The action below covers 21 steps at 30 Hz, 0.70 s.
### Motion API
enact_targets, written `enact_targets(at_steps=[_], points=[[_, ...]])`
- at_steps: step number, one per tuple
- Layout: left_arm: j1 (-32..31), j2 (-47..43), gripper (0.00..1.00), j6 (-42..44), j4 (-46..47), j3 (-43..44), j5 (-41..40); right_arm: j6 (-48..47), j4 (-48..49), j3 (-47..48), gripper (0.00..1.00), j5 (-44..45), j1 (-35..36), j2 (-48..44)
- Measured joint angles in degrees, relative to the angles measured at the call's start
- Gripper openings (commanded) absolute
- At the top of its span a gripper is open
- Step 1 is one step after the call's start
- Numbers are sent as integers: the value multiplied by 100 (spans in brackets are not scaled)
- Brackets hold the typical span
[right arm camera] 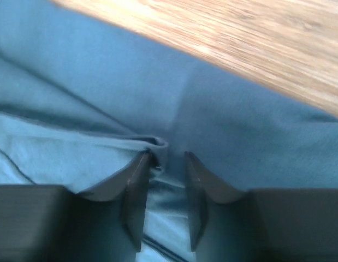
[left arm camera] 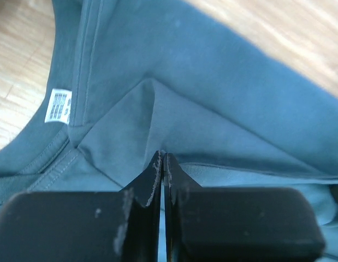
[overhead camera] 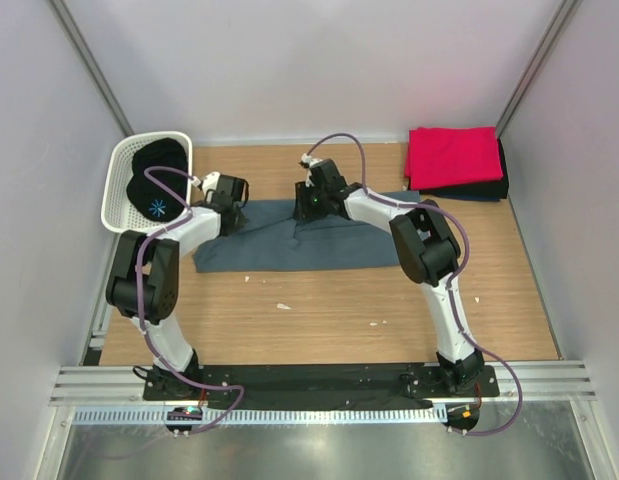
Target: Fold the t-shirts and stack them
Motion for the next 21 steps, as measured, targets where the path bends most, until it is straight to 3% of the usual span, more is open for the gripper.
enact_targets(at_steps=[4, 15, 21], points=[[-35, -2, 0, -4, -4, -122, -2, -22, -90, 0, 50, -160, -61, -116], [-197, -352, 0, 7, -13, -367, -61, 118, -339, 28, 50, -136, -293, -1021], [-262, -485, 0, 136, -2, -533, -192, 417, -203, 26, 48, -118, -251, -1054]])
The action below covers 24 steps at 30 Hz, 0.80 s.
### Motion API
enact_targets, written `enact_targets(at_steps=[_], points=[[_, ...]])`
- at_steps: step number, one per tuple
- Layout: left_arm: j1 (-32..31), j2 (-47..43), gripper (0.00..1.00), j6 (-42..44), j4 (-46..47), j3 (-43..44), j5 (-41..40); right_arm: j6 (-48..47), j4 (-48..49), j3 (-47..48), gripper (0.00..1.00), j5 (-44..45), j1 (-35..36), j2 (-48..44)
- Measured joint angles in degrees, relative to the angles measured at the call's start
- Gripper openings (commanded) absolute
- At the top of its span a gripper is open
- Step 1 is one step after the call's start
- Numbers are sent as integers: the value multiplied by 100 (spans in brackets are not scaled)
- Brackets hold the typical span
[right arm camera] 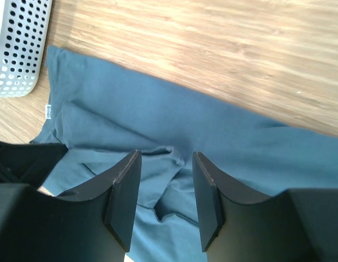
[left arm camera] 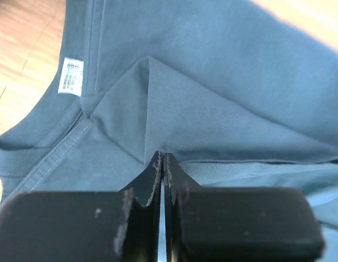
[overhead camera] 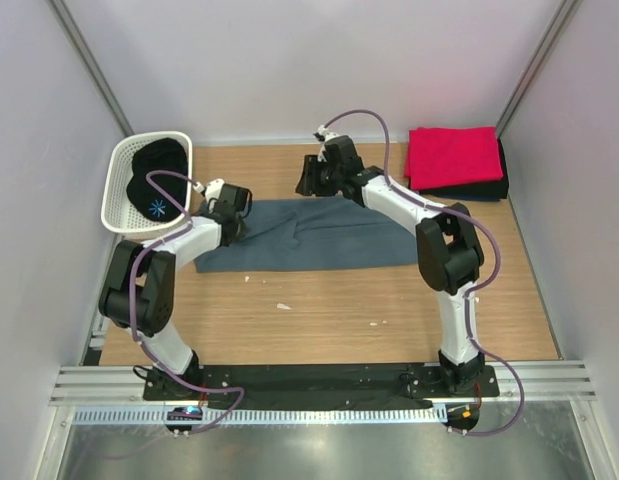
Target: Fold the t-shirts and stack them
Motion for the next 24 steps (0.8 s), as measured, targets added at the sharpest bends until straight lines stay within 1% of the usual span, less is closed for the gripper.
enact_targets(at_steps=[3, 9, 12, 18, 24], points=[[-79, 0, 0, 131, 15, -160, -70, 76, 48, 46, 43, 20, 87, 168], [-216, -2, 0, 323, 118, -509, -103, 26, -57, 361, 23, 138, 363, 654], [-223, -70, 0, 341, 210, -632, -103, -111, -138, 400, 17, 289, 511, 710], [-223, -236, 0, 341, 267, -686, -107, -391, -223, 398, 11, 437, 743, 710], [-223, -372, 0, 385, 267, -686, -170, -586, -221, -109, 4, 437, 885, 601]])
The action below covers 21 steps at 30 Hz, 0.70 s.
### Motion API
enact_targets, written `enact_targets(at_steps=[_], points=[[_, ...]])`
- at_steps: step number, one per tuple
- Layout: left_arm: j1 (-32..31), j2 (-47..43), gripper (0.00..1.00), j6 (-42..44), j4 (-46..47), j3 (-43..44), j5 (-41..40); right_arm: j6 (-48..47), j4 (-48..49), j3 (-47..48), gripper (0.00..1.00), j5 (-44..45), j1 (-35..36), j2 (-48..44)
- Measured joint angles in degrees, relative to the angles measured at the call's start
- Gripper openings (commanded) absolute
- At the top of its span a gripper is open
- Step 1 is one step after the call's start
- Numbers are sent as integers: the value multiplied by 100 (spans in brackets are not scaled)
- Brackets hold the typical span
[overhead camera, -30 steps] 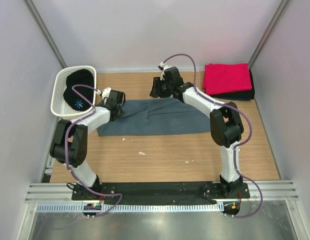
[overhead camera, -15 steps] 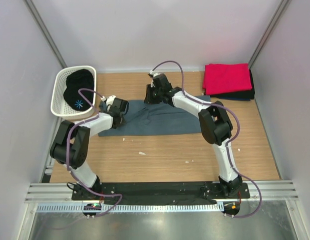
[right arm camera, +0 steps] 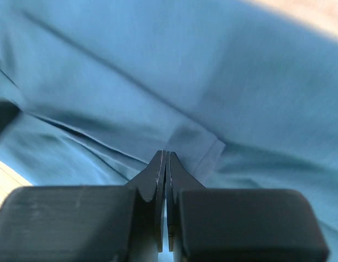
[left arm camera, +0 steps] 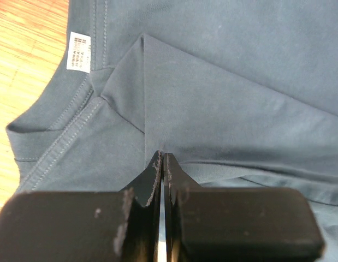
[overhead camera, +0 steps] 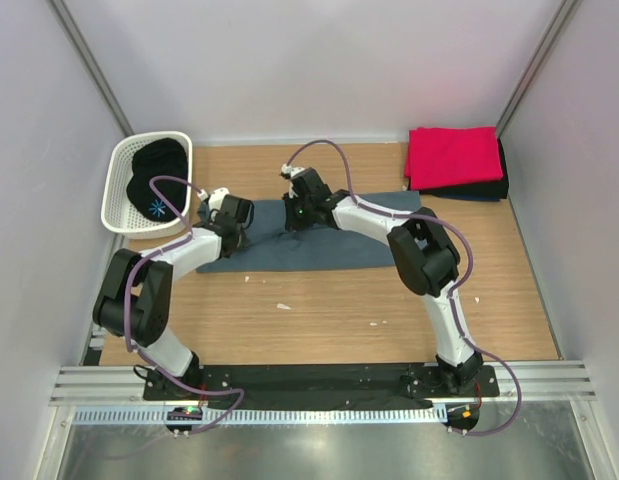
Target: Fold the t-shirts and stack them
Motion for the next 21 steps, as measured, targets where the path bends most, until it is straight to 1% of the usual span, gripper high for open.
enact_targets(at_steps=[6, 9, 10, 12, 13, 16, 20, 21], points=[[0, -4, 0, 72, -9, 0, -87, -28, 2, -509, 1, 39, 17, -39], [0, -4, 2, 68, -28, 0, -118, -31, 0, -629, 1, 109, 15, -96], [0, -13, 8, 66, -48, 0, -129, -33, 0, -675, 1, 142, 15, -131], [0, -48, 25, 63, -98, 0, -164, -35, 4, -789, 1, 186, 15, -214], [0, -81, 40, 57, -144, 2, -197, -33, 2, -839, 1, 197, 13, -249], [0, -210, 56, -66, -369, 52, -291, -33, 2, -911, 1, 219, 4, -313], [0, -424, 59, -199, -728, 400, -337, -33, 9, -909, 1, 216, 7, -341], [0, -485, 62, -238, -787, 525, -337, -35, 2, -909, 1, 216, 4, -350]])
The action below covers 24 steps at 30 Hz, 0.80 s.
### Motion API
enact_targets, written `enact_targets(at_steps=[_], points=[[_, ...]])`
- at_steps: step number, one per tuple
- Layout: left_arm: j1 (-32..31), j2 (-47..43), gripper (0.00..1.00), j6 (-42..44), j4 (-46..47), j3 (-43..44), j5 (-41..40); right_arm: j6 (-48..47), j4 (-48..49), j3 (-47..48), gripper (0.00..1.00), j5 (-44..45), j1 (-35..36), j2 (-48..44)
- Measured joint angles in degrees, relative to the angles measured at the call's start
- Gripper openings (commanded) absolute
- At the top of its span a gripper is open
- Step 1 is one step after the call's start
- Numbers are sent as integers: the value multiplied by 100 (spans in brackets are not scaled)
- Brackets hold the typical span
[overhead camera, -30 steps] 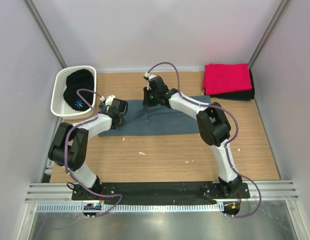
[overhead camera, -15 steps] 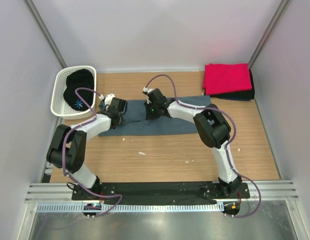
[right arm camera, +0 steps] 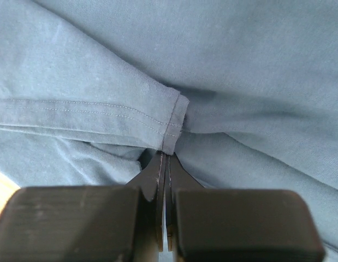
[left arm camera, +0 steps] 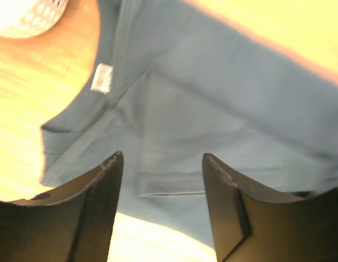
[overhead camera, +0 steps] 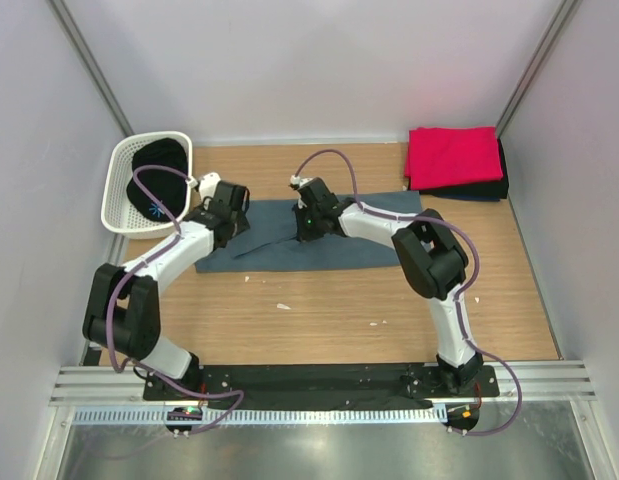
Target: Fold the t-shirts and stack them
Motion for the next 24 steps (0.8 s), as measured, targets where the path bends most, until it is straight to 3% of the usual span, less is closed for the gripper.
enact_targets(at_steps=[4, 8, 10, 16, 24], points=[[0, -74, 76, -573, -197, 485, 85, -28, -175, 160, 8, 11, -68, -50], [0, 90, 81, -1453, -310, 726, 280, -72, -380, 354, 35, 212, -321, -411], [0, 339, 84, -1897, -361, 863, 389, -101, -442, 385, 42, 367, -555, -710], [0, 1180, 85, -3073, -400, 1137, 570, -74, -472, 385, 43, 1276, -1464, -1427], [0, 1921, 86, -3847, -520, 1320, 684, 192, -542, -413, 41, 1718, -1838, -1067]])
